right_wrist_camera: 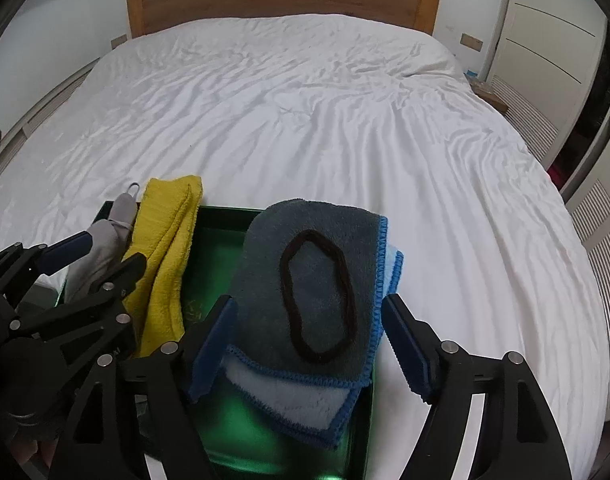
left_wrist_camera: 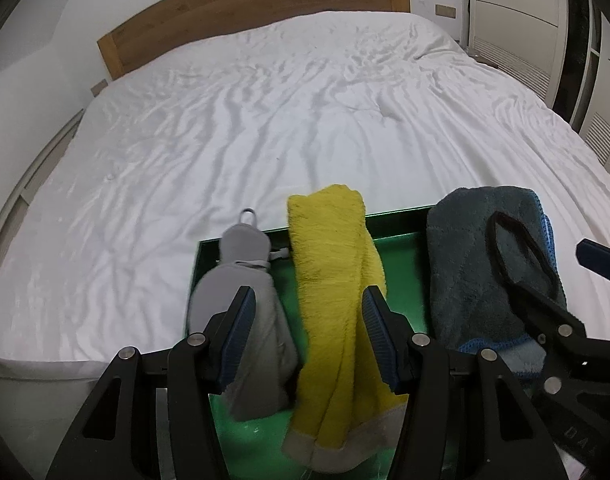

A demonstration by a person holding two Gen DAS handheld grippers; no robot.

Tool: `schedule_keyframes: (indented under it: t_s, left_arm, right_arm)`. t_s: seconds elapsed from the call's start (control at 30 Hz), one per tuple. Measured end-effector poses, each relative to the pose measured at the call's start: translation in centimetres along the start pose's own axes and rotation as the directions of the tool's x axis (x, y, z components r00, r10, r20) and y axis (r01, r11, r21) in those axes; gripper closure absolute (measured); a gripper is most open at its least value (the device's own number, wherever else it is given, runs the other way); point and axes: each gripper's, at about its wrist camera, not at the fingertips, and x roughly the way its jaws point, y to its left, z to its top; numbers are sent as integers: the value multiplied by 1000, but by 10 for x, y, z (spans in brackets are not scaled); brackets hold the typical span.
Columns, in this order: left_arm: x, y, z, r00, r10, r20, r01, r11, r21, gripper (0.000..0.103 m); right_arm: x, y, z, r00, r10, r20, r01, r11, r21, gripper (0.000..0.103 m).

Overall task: Organize soft objects
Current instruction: 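Open both tools to release the yellow and dark green towels and lift away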

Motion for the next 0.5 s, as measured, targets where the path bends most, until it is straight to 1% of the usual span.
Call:
schedule_keyframes:
  t_s: [0.13,0.3,0.4,0.5]
  left_arm:
    - [-22,2,-7,999,-35,19,35,999,-9,54]
    - [-60,5,-20,995,-89,48,91,995,-35,54]
    - [-94,5,-34,988,-131,82,134,990,-31,54]
    - [-122,9,-51,979,-183,87,187,982,-40,54]
  right_arm:
    - [-22,-3,-6,1000,-13,24,12,1000,23,27]
    - [-60,-4,-19,997,-53,55,51,998,38,27]
    - [-85,-1,-28,993,-86,77,84,996,37,27]
    - [-115,3,-42,989,-106,100,101,994,46,27]
